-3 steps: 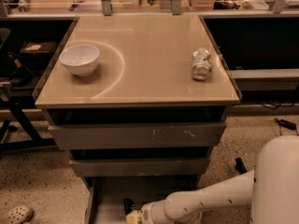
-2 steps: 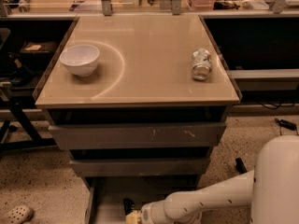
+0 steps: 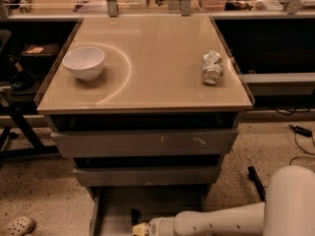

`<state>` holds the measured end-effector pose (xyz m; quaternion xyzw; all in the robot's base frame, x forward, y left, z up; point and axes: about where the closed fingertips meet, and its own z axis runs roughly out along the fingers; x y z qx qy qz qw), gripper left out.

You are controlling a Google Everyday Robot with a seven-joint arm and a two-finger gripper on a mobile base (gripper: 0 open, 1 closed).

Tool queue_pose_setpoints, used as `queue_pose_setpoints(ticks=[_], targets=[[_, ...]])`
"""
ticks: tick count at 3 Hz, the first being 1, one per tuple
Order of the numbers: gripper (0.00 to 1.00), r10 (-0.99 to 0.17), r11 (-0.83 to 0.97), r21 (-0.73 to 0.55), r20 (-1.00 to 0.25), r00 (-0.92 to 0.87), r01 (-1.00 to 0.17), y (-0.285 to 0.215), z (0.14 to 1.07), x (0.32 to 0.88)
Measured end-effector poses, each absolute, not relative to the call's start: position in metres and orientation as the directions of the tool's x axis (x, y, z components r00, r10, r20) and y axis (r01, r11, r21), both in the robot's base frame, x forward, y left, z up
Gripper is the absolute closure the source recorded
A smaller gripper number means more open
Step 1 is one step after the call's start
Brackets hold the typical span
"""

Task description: Place rxbar chocolate into bottom drawer

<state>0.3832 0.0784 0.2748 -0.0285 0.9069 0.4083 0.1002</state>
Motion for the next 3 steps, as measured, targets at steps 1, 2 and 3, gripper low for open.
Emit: queue_pose_setpoints(ticks=[1,2,3], targets=[[1.00,0.092,0.644,0.757,-0.215,-0.972,-0.106,0.077,0.243,0.394],[1.00,0.130,0.636,0.767,-0.216,-0.968,-0.086,0.075,0.221,0.403],[1.00,0.142,0.660,0.749,-0.202,-0.969,-0.059,0.077,0.195,0.418]])
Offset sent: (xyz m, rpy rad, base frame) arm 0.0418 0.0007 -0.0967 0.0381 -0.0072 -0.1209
